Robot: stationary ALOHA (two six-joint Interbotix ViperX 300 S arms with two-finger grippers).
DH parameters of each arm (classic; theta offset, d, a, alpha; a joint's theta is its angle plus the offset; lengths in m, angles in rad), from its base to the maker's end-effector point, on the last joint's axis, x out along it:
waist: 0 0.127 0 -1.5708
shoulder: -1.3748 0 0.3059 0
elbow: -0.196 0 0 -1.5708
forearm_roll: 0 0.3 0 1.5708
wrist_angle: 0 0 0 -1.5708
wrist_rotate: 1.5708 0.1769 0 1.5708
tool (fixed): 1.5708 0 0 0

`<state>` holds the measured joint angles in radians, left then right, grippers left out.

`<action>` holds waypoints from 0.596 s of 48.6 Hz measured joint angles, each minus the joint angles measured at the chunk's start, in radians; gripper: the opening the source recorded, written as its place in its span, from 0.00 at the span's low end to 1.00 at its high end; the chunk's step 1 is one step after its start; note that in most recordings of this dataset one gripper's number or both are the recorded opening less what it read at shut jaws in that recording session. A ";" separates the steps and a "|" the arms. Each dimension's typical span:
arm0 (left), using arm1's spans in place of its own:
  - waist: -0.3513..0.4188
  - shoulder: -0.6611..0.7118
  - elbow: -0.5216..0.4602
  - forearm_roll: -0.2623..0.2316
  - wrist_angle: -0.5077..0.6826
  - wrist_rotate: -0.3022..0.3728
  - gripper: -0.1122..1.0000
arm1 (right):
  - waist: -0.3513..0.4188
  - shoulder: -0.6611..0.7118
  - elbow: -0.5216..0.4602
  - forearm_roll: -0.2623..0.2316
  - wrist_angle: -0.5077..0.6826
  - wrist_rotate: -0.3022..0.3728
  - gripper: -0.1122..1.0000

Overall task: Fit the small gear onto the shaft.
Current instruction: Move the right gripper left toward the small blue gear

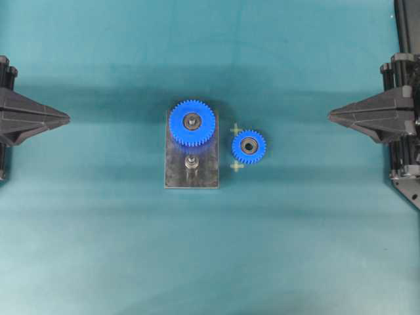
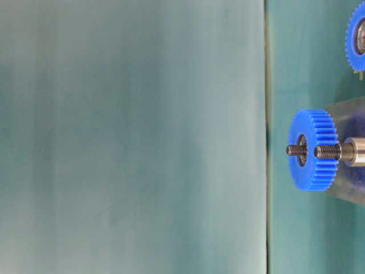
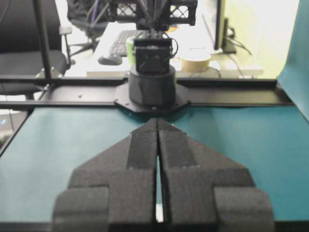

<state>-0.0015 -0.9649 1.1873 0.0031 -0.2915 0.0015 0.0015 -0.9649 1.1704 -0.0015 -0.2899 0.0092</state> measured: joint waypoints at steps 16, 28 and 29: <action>-0.002 0.066 -0.072 0.006 0.210 -0.044 0.10 | -0.058 0.060 -0.044 0.143 0.423 0.087 0.09; -0.003 0.183 -0.135 0.006 0.362 -0.046 0.10 | -0.120 0.250 -0.175 0.146 0.678 0.095 0.09; -0.003 0.189 -0.138 0.006 0.371 -0.046 0.10 | -0.123 0.270 -0.184 0.146 0.692 0.095 0.09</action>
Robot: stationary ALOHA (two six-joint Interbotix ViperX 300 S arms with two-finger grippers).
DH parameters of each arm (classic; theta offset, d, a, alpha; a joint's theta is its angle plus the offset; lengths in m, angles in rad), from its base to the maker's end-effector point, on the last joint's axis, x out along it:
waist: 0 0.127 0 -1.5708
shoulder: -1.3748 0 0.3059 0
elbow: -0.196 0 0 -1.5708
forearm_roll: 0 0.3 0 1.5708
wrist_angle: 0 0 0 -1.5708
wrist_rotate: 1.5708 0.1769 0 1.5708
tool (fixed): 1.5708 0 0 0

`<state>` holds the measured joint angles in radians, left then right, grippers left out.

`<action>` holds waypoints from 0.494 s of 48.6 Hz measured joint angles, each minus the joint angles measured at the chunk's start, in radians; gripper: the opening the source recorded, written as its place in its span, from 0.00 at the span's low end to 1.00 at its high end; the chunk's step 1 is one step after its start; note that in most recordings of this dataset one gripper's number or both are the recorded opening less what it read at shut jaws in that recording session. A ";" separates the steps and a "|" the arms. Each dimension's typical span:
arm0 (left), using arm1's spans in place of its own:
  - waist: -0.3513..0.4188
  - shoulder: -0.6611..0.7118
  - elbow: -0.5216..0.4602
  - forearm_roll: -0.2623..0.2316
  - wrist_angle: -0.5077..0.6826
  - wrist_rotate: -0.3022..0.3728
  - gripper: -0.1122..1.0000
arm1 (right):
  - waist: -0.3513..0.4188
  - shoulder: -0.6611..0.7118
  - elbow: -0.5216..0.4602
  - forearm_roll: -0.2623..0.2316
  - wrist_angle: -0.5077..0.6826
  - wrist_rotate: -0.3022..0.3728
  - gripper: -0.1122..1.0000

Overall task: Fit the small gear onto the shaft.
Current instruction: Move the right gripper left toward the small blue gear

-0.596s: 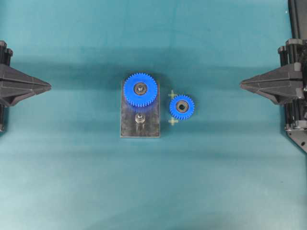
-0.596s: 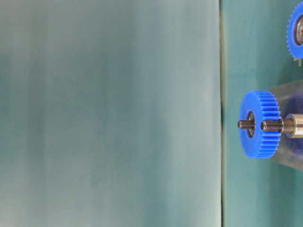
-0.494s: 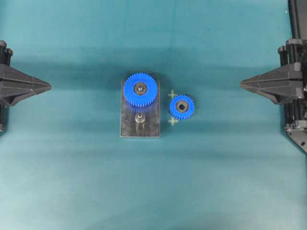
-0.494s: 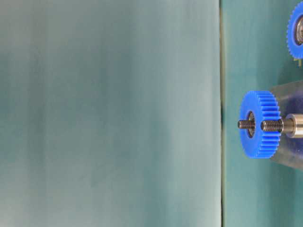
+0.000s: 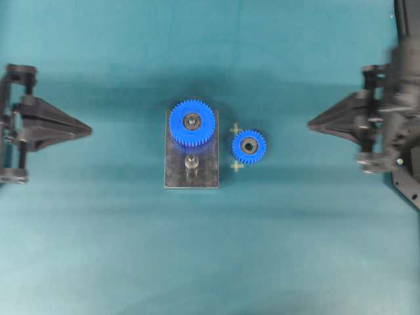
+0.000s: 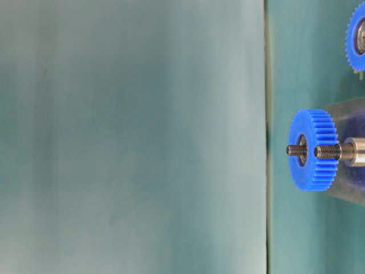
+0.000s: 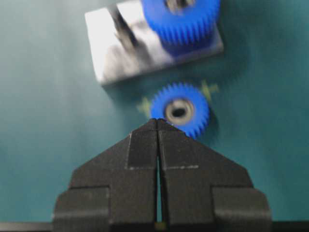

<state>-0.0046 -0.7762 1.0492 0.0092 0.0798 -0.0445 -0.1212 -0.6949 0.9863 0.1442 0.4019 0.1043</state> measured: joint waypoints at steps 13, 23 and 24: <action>-0.012 0.015 -0.009 0.002 0.092 0.000 0.10 | -0.051 0.268 -0.137 0.002 0.153 0.000 0.09; -0.025 0.021 -0.011 0.002 0.121 -0.002 0.10 | -0.095 0.480 -0.272 0.000 0.253 -0.002 0.14; -0.026 0.023 -0.011 0.002 0.121 -0.002 0.10 | -0.097 0.499 -0.284 0.000 0.259 -0.002 0.16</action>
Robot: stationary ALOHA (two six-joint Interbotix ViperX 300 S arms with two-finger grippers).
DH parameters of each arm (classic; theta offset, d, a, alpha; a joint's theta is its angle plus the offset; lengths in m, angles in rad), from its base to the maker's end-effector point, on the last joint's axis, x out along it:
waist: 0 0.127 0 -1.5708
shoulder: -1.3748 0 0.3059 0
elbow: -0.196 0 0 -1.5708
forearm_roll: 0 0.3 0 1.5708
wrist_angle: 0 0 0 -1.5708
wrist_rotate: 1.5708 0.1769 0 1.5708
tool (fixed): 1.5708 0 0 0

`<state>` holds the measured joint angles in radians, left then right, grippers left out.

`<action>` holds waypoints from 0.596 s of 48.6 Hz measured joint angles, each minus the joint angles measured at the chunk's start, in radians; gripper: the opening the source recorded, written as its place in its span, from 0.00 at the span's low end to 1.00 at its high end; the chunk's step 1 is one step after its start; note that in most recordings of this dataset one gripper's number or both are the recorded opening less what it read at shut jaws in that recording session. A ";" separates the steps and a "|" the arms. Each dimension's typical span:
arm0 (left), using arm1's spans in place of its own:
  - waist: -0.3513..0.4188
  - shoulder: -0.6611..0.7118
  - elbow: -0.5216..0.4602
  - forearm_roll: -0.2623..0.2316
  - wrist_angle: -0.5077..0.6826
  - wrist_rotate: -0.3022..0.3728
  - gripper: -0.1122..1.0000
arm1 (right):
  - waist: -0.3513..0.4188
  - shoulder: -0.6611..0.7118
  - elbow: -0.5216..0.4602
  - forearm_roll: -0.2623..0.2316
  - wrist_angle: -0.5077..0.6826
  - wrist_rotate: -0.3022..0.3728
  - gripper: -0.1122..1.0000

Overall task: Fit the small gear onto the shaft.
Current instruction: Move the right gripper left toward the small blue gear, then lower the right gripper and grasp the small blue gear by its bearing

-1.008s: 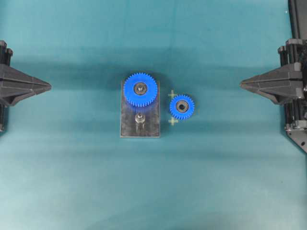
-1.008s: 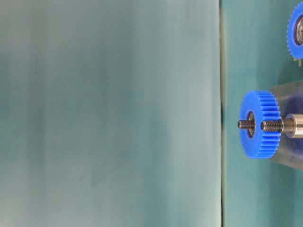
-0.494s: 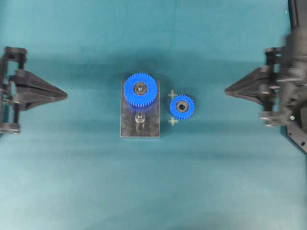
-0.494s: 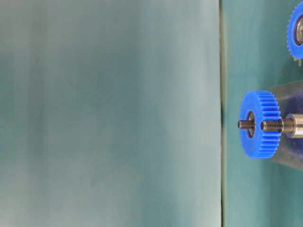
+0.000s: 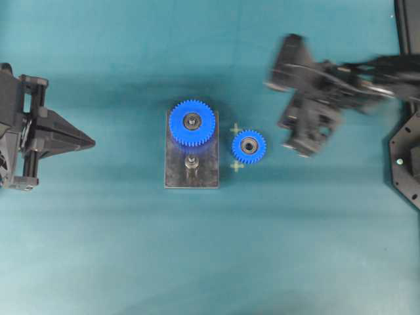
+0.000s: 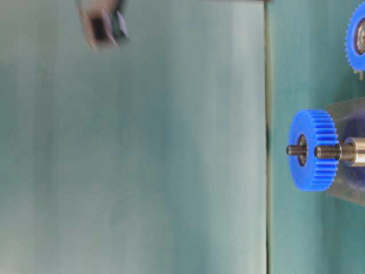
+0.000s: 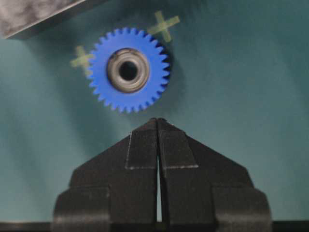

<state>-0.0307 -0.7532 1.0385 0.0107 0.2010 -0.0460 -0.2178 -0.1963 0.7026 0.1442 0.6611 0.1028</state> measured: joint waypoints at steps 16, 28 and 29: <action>-0.002 0.000 0.000 0.000 0.003 -0.005 0.10 | -0.008 0.247 -0.121 -0.011 0.029 0.000 0.91; -0.002 -0.003 0.000 0.000 0.003 -0.009 0.10 | -0.009 0.301 -0.147 -0.037 0.031 0.002 0.88; -0.002 -0.003 0.000 0.000 0.003 -0.009 0.10 | -0.008 0.304 -0.149 -0.037 0.031 0.000 0.88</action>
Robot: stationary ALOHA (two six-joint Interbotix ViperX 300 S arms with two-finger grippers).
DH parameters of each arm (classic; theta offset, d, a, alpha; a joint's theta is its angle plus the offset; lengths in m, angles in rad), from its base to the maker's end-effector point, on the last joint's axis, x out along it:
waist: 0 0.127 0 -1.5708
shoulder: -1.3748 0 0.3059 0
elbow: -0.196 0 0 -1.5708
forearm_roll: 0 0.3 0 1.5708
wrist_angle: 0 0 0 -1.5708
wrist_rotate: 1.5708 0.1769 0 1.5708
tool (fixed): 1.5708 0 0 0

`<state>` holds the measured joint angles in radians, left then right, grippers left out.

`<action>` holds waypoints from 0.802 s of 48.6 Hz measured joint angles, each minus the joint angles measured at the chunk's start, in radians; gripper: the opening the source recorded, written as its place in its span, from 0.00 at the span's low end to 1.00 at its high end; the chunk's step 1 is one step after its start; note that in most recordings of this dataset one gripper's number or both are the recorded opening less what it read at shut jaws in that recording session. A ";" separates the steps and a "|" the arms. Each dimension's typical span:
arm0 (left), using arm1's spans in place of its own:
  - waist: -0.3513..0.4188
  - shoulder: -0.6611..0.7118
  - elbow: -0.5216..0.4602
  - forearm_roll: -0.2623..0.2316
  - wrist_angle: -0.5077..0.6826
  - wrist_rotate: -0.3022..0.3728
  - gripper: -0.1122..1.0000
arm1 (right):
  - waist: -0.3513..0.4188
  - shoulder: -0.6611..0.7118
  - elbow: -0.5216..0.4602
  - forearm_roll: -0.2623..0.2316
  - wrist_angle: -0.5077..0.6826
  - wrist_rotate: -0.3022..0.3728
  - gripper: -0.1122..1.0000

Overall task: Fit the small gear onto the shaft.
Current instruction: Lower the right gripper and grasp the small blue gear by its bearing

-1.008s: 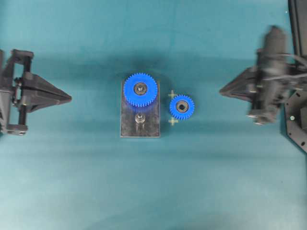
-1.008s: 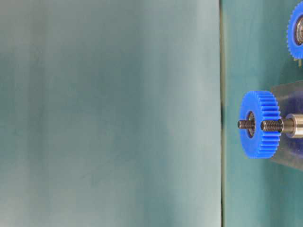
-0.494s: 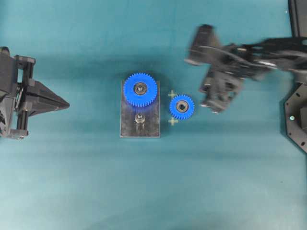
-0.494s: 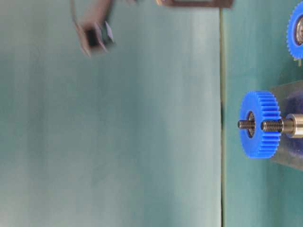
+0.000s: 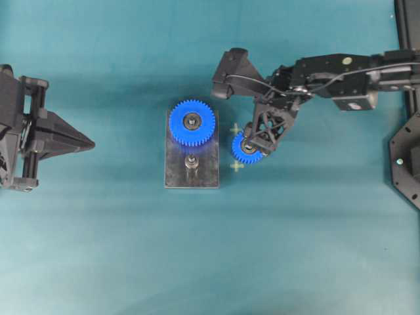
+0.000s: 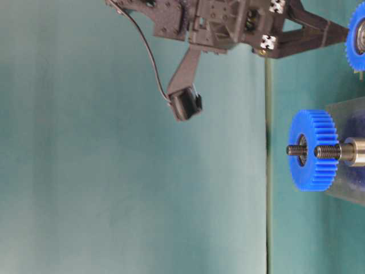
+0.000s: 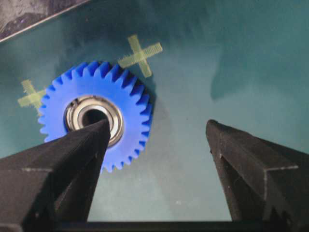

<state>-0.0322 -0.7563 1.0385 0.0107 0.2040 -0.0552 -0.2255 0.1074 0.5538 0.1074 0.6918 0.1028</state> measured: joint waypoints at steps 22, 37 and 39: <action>-0.002 0.000 0.000 0.000 0.000 -0.006 0.10 | 0.012 0.054 -0.018 0.002 0.015 0.002 0.88; -0.002 0.000 0.000 0.000 0.000 -0.025 0.10 | 0.017 0.061 -0.037 -0.002 0.037 0.002 0.88; -0.002 -0.002 0.000 0.000 0.000 -0.025 0.10 | 0.018 0.061 -0.037 -0.003 0.046 0.002 0.88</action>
<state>-0.0337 -0.7578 1.0385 0.0107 0.2040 -0.0798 -0.2071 0.1687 0.5170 0.1043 0.7378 0.1043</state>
